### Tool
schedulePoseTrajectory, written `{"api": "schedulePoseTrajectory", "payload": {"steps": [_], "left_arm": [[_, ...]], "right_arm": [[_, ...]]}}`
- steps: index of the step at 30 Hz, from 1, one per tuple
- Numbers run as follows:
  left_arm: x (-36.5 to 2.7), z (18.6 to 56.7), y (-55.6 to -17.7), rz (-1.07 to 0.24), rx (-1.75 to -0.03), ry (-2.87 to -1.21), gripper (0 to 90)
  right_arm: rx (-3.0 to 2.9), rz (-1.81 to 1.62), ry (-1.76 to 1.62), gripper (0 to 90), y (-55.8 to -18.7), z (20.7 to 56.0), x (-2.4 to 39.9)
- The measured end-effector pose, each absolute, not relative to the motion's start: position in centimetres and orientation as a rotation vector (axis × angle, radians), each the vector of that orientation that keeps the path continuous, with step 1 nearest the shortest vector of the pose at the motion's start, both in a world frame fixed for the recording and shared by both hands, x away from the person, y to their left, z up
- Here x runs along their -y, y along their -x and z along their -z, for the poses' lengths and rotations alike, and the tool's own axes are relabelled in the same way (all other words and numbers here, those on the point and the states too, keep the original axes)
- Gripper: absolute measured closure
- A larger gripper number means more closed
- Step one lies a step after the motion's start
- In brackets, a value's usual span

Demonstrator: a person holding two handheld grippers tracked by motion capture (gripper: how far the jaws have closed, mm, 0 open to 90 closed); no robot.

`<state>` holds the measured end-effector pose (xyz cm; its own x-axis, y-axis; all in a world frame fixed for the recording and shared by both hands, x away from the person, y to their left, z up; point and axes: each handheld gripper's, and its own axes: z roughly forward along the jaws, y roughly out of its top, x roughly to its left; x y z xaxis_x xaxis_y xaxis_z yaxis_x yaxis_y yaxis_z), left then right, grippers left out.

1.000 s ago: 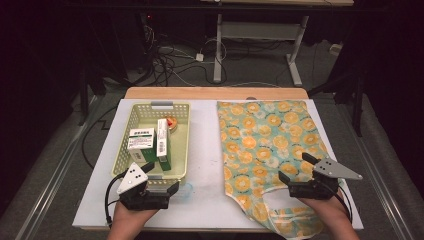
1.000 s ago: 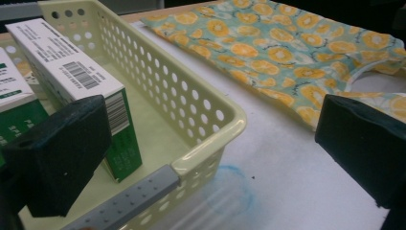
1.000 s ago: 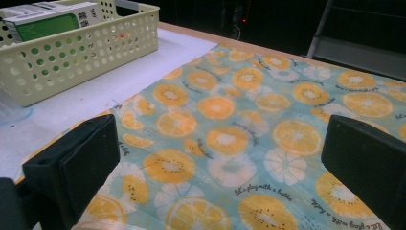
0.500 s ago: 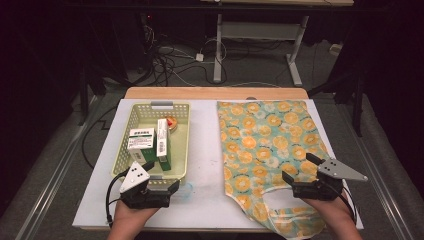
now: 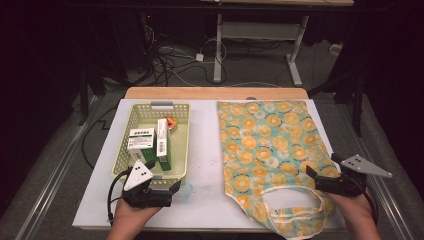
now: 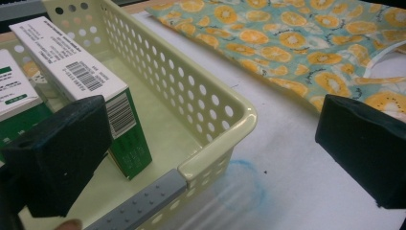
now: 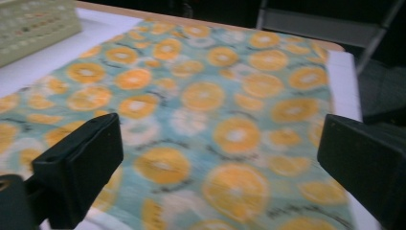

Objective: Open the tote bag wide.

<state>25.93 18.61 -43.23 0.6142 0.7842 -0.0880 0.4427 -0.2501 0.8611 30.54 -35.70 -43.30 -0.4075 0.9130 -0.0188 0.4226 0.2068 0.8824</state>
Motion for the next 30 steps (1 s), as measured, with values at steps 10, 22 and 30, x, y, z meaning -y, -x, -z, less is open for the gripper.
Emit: {"api": "schedulePoseTrajectory", "payload": {"steps": [10, 22, 30], "left_arm": [[-19.2, 43.0, -26.0, -0.448, -0.988, -1.87, 0.0], [-19.8, 42.6, -26.1, -0.402, -0.996, -1.897, 0.0], [-19.9, 42.9, -26.1, -0.455, -0.993, -1.911, 0.0]], "right_arm": [[-1.88, -1.069, -1.461, 24.8, -31.2, 45.0, 41.1], [-1.93, -1.025, -1.592, 33.2, -31.8, 46.9, 42.5], [-1.989, -1.019, -1.59, 45.3, -32.1, 47.3, 42.3]]}}
